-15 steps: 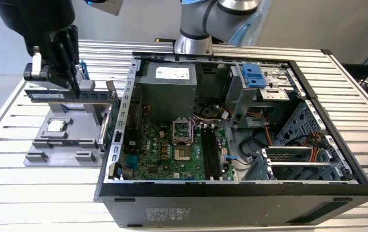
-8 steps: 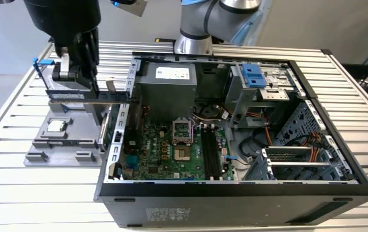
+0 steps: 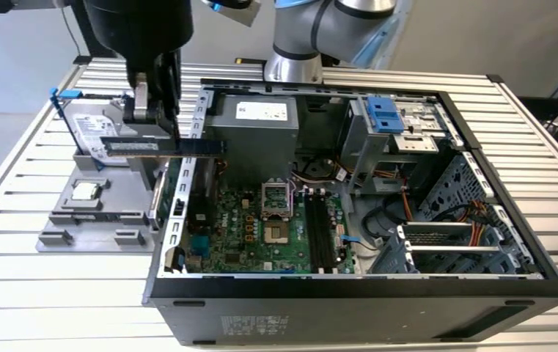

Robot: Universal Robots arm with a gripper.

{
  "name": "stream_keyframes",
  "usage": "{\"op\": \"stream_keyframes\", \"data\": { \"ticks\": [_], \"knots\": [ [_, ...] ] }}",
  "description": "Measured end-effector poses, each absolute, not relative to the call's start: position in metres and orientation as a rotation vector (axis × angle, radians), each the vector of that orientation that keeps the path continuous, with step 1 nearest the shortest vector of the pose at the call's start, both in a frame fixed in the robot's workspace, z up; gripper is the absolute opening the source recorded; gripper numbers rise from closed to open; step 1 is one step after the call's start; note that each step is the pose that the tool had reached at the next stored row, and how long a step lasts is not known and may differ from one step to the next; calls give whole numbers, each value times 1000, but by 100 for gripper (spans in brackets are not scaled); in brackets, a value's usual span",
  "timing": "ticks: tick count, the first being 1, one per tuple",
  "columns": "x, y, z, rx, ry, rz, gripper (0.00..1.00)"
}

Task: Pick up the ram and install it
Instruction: 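Pick up the ram and move it above insertion slot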

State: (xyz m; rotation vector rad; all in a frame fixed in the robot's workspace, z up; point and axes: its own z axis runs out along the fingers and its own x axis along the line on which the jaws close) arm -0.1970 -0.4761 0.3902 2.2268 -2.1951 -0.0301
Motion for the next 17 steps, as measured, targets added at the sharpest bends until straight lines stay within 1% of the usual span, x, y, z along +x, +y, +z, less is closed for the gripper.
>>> {"op": "stream_keyframes", "data": {
  "ticks": [6, 8, 17],
  "knots": [
    [-177, -476, 390, 2228, -2193, -29, 0],
    [-159, -476, 390, 2231, -2190, -29, 0],
    [-118, -476, 389, 2236, -2185, -29, 0]
  ]
}}
